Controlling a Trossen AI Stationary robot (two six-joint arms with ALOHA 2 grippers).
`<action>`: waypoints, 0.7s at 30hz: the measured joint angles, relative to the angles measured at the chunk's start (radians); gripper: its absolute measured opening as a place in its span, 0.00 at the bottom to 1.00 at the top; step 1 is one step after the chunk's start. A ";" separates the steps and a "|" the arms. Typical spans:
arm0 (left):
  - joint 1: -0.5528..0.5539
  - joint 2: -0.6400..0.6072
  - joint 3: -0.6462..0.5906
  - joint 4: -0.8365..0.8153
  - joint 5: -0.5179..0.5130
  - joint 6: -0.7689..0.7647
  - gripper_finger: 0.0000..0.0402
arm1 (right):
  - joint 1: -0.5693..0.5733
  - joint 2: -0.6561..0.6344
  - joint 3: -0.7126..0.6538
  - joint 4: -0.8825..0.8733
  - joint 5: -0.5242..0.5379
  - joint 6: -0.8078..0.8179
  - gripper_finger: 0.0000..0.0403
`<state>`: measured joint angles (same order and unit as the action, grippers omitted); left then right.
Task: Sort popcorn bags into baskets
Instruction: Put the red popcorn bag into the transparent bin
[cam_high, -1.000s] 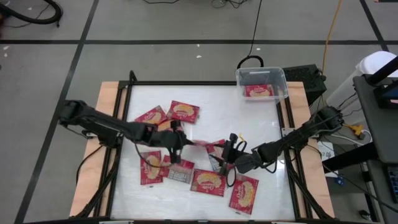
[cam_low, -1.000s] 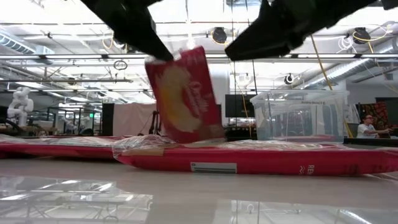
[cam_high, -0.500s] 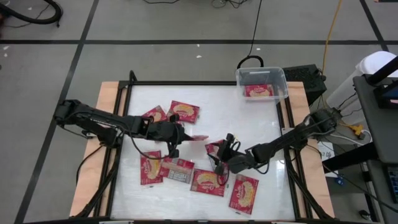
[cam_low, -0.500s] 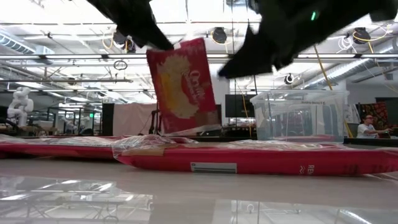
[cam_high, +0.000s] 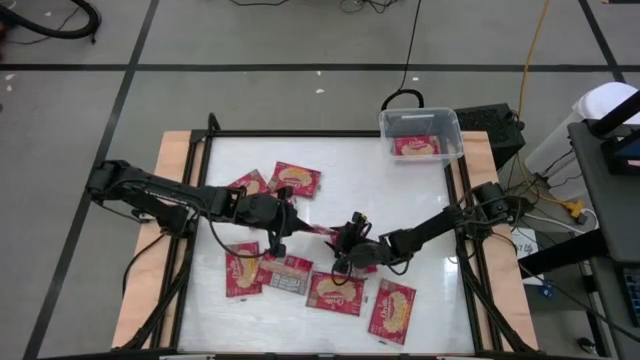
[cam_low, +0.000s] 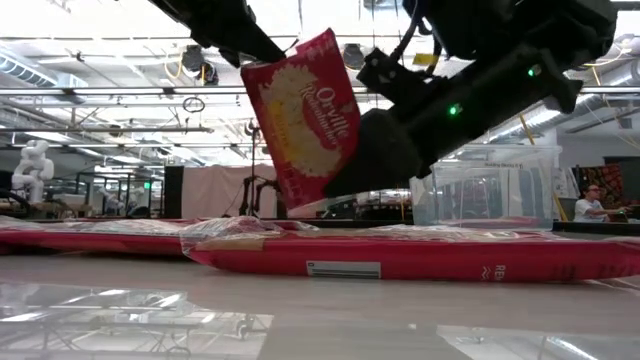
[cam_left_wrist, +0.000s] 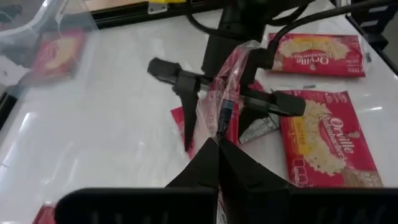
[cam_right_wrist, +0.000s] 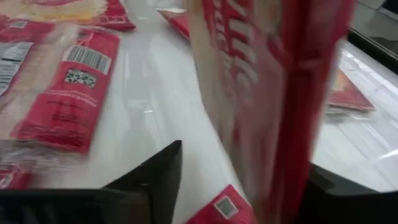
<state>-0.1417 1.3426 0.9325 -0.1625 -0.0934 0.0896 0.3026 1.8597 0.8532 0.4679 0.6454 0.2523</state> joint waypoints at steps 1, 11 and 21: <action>0.000 0.000 0.000 -0.003 0.000 0.006 0.00 | 0.000 0.000 0.000 -0.002 -0.003 -0.006 0.41; 0.009 -0.005 0.002 -0.029 -0.009 0.074 0.01 | 0.002 -0.174 -0.003 -0.211 -0.113 -0.071 0.05; 0.033 -0.003 0.001 0.028 -0.041 0.046 0.28 | -0.123 -0.448 -0.001 -0.621 -0.396 0.003 0.02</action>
<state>-0.1086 1.3396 0.9333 -0.1344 -0.1341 0.1353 0.1799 1.4121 0.8520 -0.1530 0.2489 0.2554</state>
